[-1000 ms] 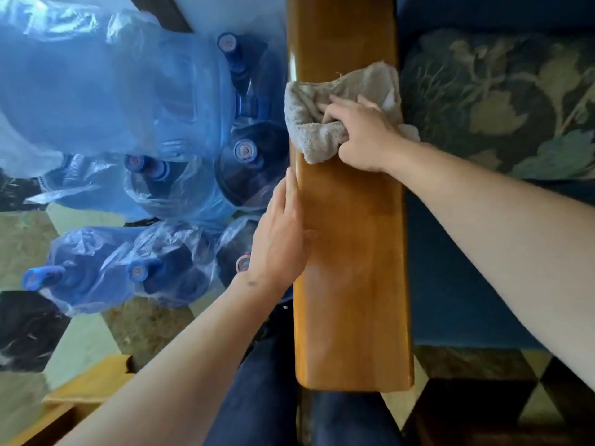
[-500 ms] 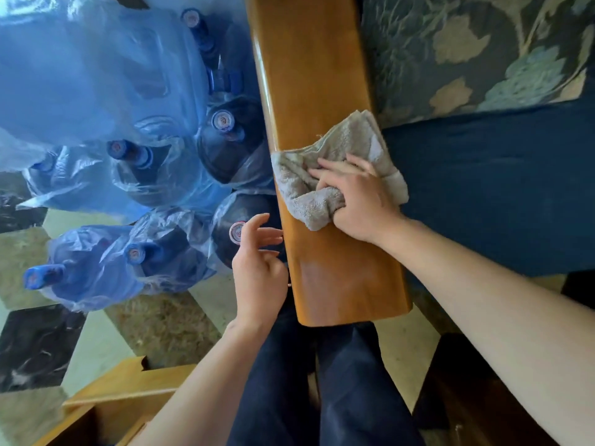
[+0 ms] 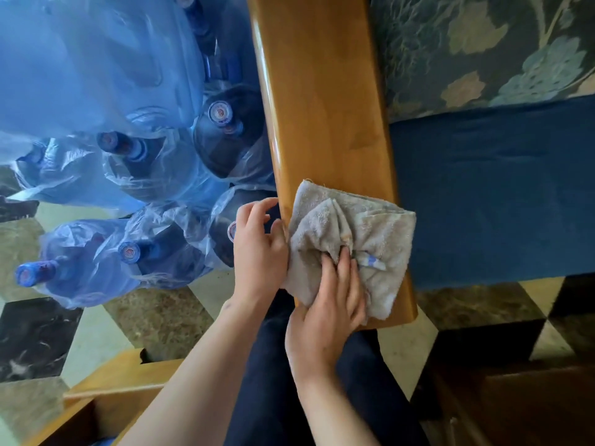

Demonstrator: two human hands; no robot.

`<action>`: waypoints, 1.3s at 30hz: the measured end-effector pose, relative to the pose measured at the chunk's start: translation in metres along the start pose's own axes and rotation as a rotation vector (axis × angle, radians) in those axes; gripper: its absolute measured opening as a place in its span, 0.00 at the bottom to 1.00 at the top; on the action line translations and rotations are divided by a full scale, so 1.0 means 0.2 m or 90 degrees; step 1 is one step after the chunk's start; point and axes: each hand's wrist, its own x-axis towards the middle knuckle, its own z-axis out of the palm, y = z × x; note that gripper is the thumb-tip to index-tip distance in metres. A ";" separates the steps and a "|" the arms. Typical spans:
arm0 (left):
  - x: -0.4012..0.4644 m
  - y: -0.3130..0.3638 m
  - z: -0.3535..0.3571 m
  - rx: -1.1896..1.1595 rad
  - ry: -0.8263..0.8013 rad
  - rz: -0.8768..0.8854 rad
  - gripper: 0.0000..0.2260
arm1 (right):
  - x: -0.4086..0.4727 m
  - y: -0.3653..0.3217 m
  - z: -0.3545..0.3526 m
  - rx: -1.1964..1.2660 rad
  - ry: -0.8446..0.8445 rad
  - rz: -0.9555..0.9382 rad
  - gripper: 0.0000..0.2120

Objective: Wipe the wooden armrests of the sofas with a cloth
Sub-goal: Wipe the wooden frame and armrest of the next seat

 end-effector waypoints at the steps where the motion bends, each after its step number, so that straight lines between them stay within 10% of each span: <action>1: 0.03 0.01 -0.02 0.002 0.001 0.002 0.14 | 0.01 0.03 -0.03 -0.046 -0.033 -0.014 0.42; 10: 0.33 0.13 -0.04 0.113 -0.081 0.105 0.17 | 0.17 0.62 -0.32 -0.318 -0.083 -0.459 0.26; 22: 0.38 0.18 -0.01 0.350 -0.220 0.190 0.44 | 0.30 0.53 -0.35 -0.376 -0.181 -0.485 0.40; 30: 0.79 0.34 -0.07 0.107 -0.094 0.107 0.17 | 0.99 0.05 -0.22 -0.355 -0.062 -0.549 0.37; 39: 1.19 0.53 -0.16 -0.012 -0.104 0.054 0.21 | 1.60 -0.50 -0.17 -0.350 0.006 -0.533 0.37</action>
